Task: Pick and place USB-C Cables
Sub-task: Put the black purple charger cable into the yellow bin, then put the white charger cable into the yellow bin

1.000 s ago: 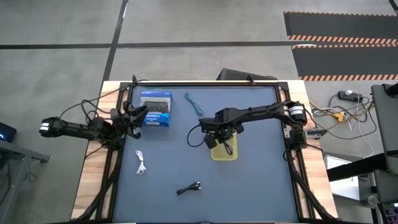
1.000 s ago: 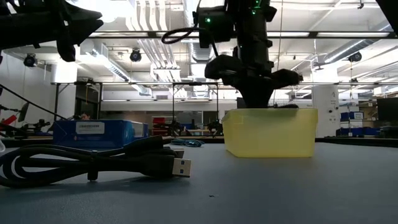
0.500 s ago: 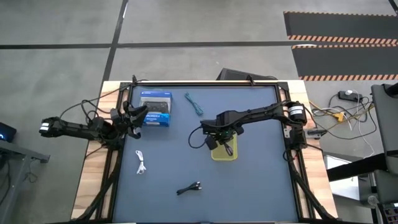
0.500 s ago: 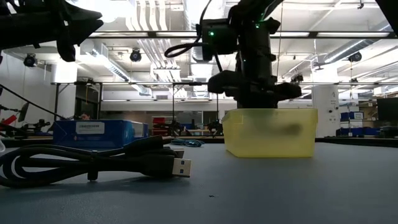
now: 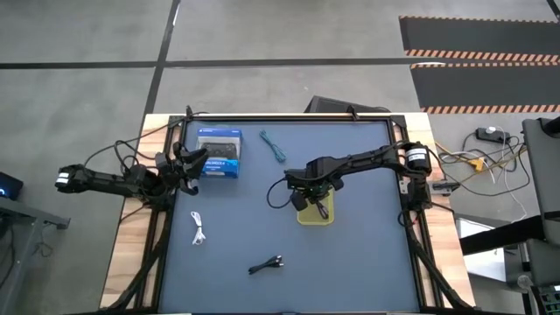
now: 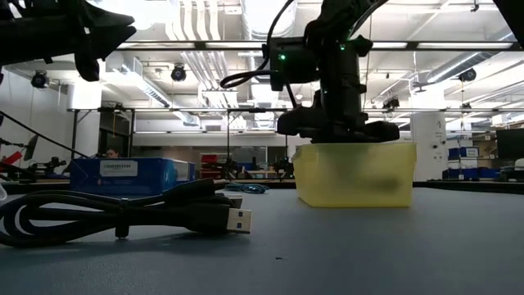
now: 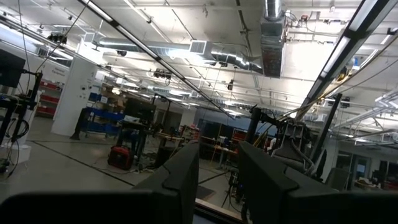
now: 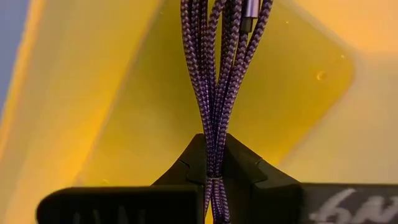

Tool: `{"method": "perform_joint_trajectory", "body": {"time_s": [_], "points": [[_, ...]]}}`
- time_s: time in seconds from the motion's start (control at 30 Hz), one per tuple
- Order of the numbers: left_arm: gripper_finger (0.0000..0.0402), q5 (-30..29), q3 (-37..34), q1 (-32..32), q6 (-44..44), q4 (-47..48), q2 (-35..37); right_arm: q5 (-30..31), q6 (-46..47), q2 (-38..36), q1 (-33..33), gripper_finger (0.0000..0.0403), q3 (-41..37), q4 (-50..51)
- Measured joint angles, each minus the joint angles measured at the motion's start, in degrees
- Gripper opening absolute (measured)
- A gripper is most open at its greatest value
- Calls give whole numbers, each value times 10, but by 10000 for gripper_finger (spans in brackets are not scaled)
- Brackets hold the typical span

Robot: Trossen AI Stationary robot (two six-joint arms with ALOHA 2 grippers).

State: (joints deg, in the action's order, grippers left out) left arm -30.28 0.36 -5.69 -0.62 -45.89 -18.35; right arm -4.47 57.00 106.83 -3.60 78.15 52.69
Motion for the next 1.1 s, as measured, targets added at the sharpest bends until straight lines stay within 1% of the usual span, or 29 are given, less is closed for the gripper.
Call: {"method": "perform_joint_trajectory", "body": {"time_s": [0.23,0.63,0.8,0.93,1.1], "points": [[95,0,0,0,0,0,0,0,0,0,-1,18,0,-13],[95,0,0,0,0,0,0,1,0,0,-1,88,0,-13],[95,0,0,0,0,0,0,0,0,-2,-1,110,1,-8],[95,0,0,0,0,0,0,0,-2,-14,-1,119,13,-3],[95,0,0,0,0,-1,0,11,-17,-42,4,114,17,-2]]}}
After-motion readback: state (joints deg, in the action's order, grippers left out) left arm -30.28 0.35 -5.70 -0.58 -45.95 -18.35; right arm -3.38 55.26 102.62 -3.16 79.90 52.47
